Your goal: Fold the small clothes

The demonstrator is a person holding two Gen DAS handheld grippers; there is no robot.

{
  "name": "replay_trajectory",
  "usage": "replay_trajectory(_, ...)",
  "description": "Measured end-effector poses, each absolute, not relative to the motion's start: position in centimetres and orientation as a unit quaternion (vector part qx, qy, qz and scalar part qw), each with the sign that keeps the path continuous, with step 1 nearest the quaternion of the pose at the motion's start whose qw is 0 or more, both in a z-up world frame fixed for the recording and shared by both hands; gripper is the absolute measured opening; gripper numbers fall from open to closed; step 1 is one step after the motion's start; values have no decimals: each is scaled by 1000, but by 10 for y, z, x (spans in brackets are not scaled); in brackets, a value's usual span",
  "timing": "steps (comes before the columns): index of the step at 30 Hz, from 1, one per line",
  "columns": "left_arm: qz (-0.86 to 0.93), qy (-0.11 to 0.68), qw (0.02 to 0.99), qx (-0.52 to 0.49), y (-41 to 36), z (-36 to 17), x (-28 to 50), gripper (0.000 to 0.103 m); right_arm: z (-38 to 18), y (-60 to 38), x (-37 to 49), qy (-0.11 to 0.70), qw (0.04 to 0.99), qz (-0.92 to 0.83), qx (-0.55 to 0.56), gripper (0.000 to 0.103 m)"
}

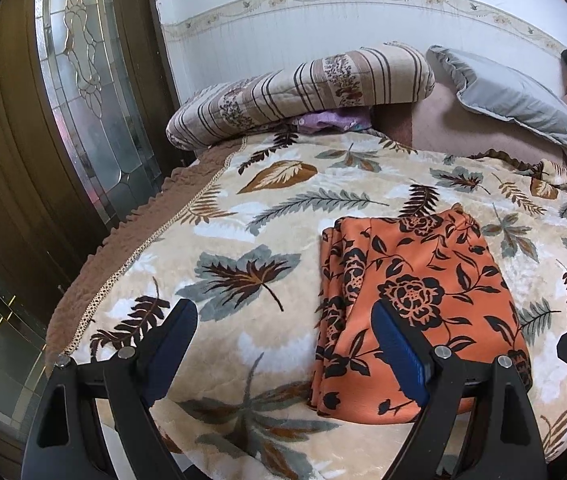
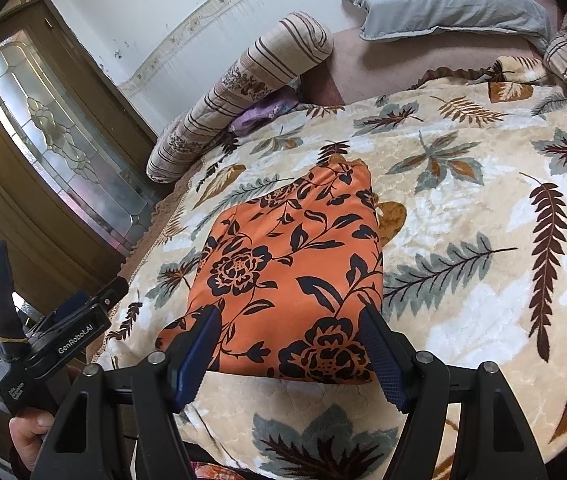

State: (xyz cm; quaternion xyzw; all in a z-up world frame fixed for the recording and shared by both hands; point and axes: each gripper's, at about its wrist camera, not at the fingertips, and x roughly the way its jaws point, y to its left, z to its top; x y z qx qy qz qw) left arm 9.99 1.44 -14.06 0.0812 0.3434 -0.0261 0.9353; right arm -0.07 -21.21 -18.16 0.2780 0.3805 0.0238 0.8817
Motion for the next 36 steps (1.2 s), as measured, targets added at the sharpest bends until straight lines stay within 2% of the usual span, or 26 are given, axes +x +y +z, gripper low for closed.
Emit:
replay_trajectory(10,-40,407,909,84,24,-191,140,89,-203,-217,26,377,885,33,272,73)
replay_trajectory(13,-38,422,902,88,27,-204,152,89,-205,-210,44,376,888,56,257,64)
replay_trajectory(18,-55,456,882,109,21,-235,163,89,-250,-195,80,442,856,70,259,65)
replay_trajectory(22,-56,447,887,100,24,-229,164,89,-244,-194,80,429,866,78,244,65)
replay_trajectory(28,-59,430,895,106,19,-216,165,89,-236,-233,77,407,854,67,319,65)
replay_trajectory(30,-61,426,896,111,16,-213,166,89,-237,-245,78,403,853,51,327,70)
replay_trajectory(36,-69,434,892,104,9,-213,179,89,-253,-279,84,410,836,23,364,70)
